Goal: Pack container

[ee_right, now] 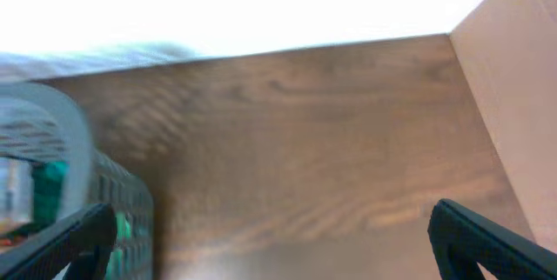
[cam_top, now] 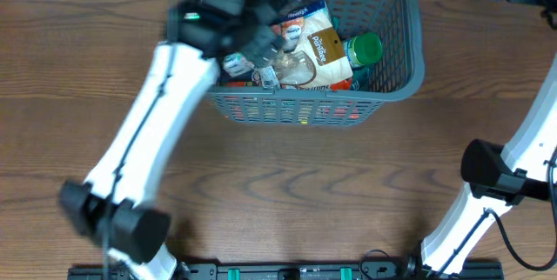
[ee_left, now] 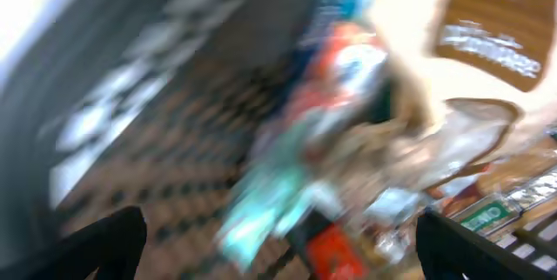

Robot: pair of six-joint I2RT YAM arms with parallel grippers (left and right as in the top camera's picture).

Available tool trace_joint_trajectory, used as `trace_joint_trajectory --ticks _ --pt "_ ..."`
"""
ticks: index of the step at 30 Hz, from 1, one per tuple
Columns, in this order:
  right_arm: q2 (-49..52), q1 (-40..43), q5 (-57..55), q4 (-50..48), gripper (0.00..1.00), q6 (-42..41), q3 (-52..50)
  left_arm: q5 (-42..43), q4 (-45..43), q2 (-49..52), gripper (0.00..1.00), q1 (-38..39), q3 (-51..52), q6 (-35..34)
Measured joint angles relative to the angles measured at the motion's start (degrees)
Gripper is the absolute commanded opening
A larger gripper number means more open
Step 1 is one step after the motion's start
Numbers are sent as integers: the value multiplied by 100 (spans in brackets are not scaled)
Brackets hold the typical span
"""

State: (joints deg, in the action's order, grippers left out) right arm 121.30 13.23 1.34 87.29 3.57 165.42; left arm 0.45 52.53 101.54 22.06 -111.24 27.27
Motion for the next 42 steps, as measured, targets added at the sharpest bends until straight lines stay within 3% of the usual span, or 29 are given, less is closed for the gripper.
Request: trace_joint_trajectory --ticks 7,14,18,24,32,37,42 --pt "9 -540 151 393 99 -197 0 -216 811 -1126 99 -892 -2 -977" --pt "-9 -699 138 981 99 -570 -7 -243 1303 -1714 99 -1119 149 -1294" --pt "-227 -800 136 986 99 -643 -81 -275 1281 -2151 99 -1119 793 -1384" --pt "-1554 -1193 133 979 99 -682 -811 -348 789 -2959 98 -1119 2341 -1506" --pt "-3386 -1432 76 887 99 -824 -3637 -352 267 -4347 99 -1119 4249 -1873" --pt "-3950 -1606 -20 173 99 -970 -5923 -348 -33 -5080 99 -1119 5270 -2186" --pt "-5272 -1832 -59 -973 99 -1099 -8354 -254 -529 -5746 99 -1119 6116 -2354"
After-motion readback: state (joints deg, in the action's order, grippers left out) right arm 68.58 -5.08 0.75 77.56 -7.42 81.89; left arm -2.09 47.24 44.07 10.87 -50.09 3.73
